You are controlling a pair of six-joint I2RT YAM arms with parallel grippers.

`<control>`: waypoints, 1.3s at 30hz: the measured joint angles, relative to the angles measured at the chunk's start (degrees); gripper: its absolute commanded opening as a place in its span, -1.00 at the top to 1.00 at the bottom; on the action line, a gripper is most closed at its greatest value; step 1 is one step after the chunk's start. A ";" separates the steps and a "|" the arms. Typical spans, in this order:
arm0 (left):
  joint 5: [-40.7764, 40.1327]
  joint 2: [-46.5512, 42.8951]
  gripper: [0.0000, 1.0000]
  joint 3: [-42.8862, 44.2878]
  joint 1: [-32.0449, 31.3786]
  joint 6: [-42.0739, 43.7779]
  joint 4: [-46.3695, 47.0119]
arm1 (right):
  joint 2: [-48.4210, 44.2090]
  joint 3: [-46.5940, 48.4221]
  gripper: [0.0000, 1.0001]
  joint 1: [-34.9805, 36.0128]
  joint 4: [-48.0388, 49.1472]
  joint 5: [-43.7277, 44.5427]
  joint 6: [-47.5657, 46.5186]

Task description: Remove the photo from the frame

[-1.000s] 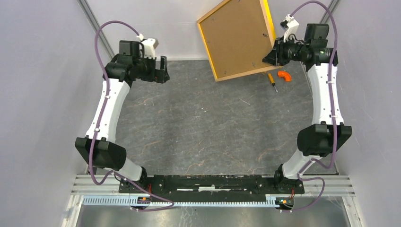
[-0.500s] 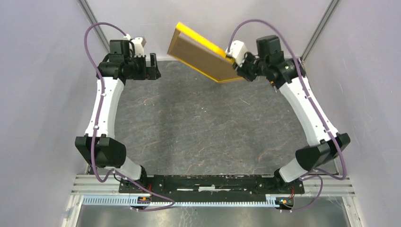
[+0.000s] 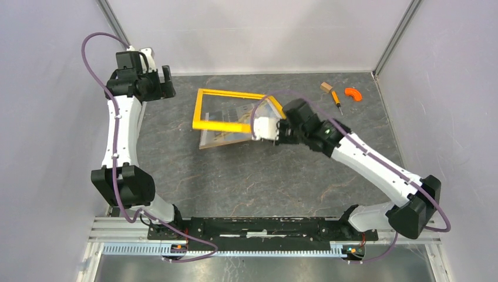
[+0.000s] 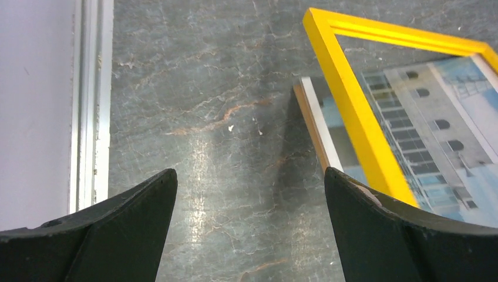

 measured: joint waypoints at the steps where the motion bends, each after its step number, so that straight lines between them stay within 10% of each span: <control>1: 0.20 -0.11 -1.00 -0.66 0.00 0.00 0.04 | -0.76 -3.93 1.00 2.08 1.84 2.36 -0.04; 17: 2.10 -1.38 -1.00 -10.38 0.00 0.07 1.27 | -3.52 -43.87 1.00 18.91 29.24 31.56 2.84; 39: 11.10 -3.74 -1.00 -21.92 -0.04 7.39 3.23 | -5.84 -62.45 0.79 20.94 53.31 29.88 -7.15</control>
